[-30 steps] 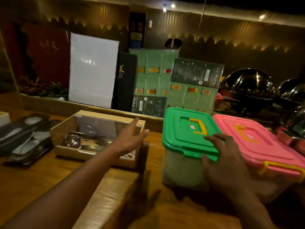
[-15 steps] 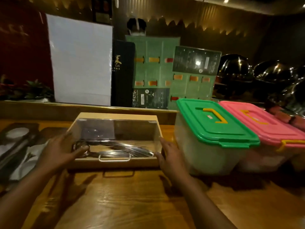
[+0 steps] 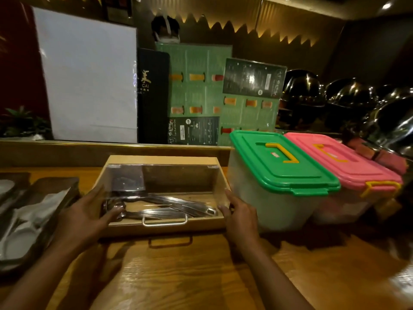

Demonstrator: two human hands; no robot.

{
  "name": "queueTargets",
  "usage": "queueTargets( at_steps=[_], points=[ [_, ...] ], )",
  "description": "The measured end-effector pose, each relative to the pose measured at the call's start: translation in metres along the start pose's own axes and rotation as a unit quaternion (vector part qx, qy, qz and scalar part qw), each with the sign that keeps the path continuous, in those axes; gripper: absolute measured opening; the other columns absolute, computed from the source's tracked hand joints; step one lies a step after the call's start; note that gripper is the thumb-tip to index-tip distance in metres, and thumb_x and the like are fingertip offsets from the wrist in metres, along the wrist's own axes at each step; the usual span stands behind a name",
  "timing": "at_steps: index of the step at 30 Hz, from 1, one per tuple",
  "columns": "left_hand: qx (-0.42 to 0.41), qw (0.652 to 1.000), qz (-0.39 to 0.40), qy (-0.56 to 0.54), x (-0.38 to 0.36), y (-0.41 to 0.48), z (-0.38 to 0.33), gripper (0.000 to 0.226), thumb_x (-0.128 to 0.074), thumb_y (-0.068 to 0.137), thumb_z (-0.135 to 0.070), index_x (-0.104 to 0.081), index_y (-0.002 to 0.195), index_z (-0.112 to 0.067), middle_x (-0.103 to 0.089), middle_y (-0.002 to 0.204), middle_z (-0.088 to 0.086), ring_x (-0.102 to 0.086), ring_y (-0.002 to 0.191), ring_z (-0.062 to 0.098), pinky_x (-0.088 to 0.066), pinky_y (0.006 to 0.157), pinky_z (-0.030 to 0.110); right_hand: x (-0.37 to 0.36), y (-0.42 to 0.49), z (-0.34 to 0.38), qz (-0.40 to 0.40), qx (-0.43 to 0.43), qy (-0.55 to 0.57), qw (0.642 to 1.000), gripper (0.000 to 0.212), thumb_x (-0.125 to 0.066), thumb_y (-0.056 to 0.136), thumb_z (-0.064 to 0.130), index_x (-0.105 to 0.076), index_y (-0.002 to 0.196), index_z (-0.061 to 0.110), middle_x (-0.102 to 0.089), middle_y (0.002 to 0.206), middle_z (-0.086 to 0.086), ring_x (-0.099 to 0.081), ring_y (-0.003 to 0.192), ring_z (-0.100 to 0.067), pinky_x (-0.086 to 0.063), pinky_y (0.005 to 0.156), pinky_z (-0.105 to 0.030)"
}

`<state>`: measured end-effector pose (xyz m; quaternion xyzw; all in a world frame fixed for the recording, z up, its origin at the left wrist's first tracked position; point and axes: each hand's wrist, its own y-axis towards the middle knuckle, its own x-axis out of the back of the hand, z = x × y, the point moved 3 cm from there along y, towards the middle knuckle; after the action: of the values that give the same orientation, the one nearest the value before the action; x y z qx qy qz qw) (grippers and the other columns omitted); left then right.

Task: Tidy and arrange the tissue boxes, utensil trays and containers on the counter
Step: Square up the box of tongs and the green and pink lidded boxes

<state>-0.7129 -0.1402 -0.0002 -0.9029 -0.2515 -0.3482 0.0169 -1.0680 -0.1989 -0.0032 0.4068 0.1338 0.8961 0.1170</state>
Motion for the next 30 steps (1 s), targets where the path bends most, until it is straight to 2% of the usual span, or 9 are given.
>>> queueTargets(
  at_steps=[5, 8, 13, 16, 21, 25, 30],
  points=[
    [-0.009, 1.000, 0.001, -0.023, -0.018, -0.006, -0.008, 0.084, -0.085, 0.076, -0.035, -0.043, 0.149, -0.034, -0.063, 0.134, 0.021, -0.062, 0.116, 0.040, -0.055, 0.089, 0.053, 0.016, 0.003, -0.022, -0.029, 0.057, -0.055, 0.996, 0.050, -0.074, 0.089, 0.027, -0.060, 0.137, 0.022, -0.073, 0.118, -0.009, -0.068, 0.099, -0.022, -0.056, 0.089, -0.037],
    [-0.012, 1.000, 0.002, -0.027, -0.024, -0.009, -0.014, 0.086, -0.085, 0.075, -0.036, -0.042, 0.149, -0.035, -0.063, 0.134, 0.019, -0.063, 0.116, 0.039, -0.056, 0.087, 0.052, 0.021, 0.006, -0.028, -0.024, 0.073, -0.138, 0.987, 0.049, -0.066, 0.093, 0.037, -0.055, 0.140, 0.030, -0.070, 0.107, -0.008, -0.066, 0.088, -0.024, -0.055, 0.076, -0.039],
    [-0.025, 0.999, 0.003, -0.041, -0.037, -0.011, -0.019, 0.086, -0.084, 0.076, -0.037, -0.041, 0.150, -0.038, -0.062, 0.138, 0.016, -0.063, 0.116, 0.035, -0.058, 0.084, 0.047, 0.033, 0.012, -0.038, 0.003, 0.064, -0.215, 0.975, 0.050, -0.051, 0.099, 0.048, -0.043, 0.147, 0.040, -0.068, 0.113, -0.006, -0.065, 0.096, -0.028, -0.052, 0.077, -0.039],
    [-0.027, 0.998, -0.004, -0.048, -0.042, -0.011, -0.023, 0.085, -0.084, 0.076, -0.035, -0.041, 0.150, -0.038, -0.061, 0.138, 0.016, -0.063, 0.116, 0.036, -0.058, 0.083, 0.047, 0.038, 0.016, -0.042, 0.023, 0.055, -0.272, 0.960, 0.051, -0.043, 0.100, 0.055, -0.034, 0.149, 0.047, -0.071, 0.110, -0.007, -0.067, 0.095, -0.028, -0.051, 0.076, -0.038],
    [-0.026, 0.999, -0.019, -0.043, -0.049, -0.013, -0.026, 0.084, -0.084, 0.077, -0.034, -0.043, 0.150, -0.035, -0.063, 0.134, 0.019, -0.063, 0.113, 0.038, -0.055, 0.079, 0.045, 0.040, 0.018, -0.050, 0.046, 0.038, -0.266, 0.962, 0.052, -0.038, 0.100, 0.058, -0.025, 0.150, 0.052, -0.070, 0.107, -0.008, -0.065, 0.095, -0.028, -0.051, 0.079, -0.040],
    [-0.026, 0.999, -0.021, -0.031, -0.051, -0.017, -0.025, 0.084, -0.083, 0.077, -0.037, -0.042, 0.150, -0.035, -0.067, 0.124, 0.020, -0.066, 0.106, 0.038, -0.050, 0.067, 0.036, 0.040, 0.023, -0.052, 0.039, 0.043, -0.260, 0.964, 0.050, -0.037, 0.101, 0.056, -0.025, 0.150, 0.052, -0.072, 0.102, -0.009, -0.068, 0.090, -0.028, -0.052, 0.076, -0.039],
    [-0.015, 0.999, -0.020, -0.040, -0.052, -0.015, -0.029, 0.085, -0.083, 0.078, -0.036, -0.040, 0.150, -0.037, -0.064, 0.131, 0.017, -0.064, 0.111, 0.035, -0.054, 0.075, 0.038, 0.039, 0.026, -0.057, 0.027, 0.058, -0.253, 0.965, 0.050, -0.038, 0.100, 0.057, -0.029, 0.149, 0.050, -0.073, 0.092, -0.008, -0.069, 0.080, -0.026, -0.057, 0.074, -0.040]
  ],
)
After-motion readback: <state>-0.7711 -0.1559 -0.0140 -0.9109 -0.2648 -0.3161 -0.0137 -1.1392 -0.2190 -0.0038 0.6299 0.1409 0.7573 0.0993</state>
